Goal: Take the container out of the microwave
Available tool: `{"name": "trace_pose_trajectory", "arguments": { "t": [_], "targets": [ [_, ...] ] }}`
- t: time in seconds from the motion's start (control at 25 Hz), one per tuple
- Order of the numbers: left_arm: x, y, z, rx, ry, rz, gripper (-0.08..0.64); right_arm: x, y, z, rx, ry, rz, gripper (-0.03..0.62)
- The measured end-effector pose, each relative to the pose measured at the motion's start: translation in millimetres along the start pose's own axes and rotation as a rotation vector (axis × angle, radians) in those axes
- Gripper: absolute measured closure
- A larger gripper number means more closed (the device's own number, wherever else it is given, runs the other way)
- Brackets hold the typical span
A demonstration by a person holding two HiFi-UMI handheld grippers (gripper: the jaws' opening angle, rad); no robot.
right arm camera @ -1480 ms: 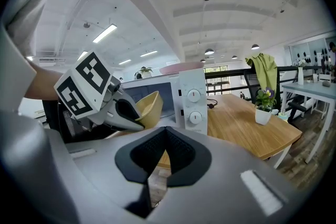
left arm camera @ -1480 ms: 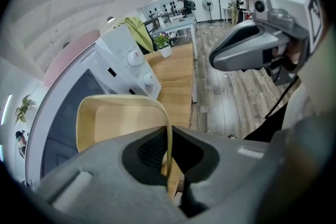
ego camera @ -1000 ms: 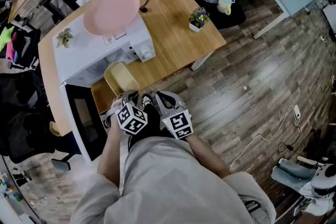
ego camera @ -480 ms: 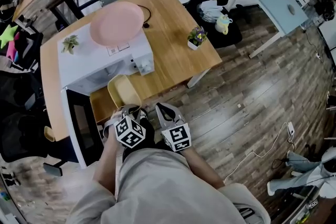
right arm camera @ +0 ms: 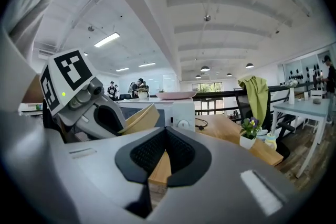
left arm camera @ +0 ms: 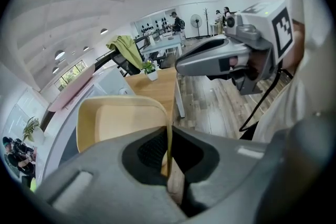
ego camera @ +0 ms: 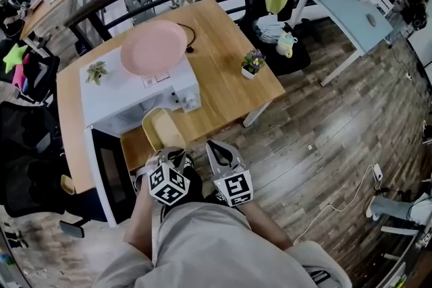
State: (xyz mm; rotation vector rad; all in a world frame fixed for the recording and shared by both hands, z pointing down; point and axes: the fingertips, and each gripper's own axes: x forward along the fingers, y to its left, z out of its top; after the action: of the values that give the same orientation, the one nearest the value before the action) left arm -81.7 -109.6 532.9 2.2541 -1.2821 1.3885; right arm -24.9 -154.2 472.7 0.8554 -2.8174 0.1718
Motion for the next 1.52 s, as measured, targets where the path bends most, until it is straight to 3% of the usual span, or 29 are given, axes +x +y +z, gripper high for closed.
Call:
{"name": "trace_pose_trajectory", "arguments": {
  "t": [0.44,1.12,1.52],
  "targets": [
    [-13,2,14,0.006,-0.031,0.018,0.552,-5,-5,26,-0.017,-0.057,-0.016,0.581],
    [-19,-4,36,-0.083,-0.124,0.041,0.552,-21,-9,36,-0.032,-0.076,-0.040,0.581],
    [-26,3,53,-0.113,-0.188,0.109,0.552,-24,-13,38,-0.034,-0.078,-0.059,0.581]
  ]
}}
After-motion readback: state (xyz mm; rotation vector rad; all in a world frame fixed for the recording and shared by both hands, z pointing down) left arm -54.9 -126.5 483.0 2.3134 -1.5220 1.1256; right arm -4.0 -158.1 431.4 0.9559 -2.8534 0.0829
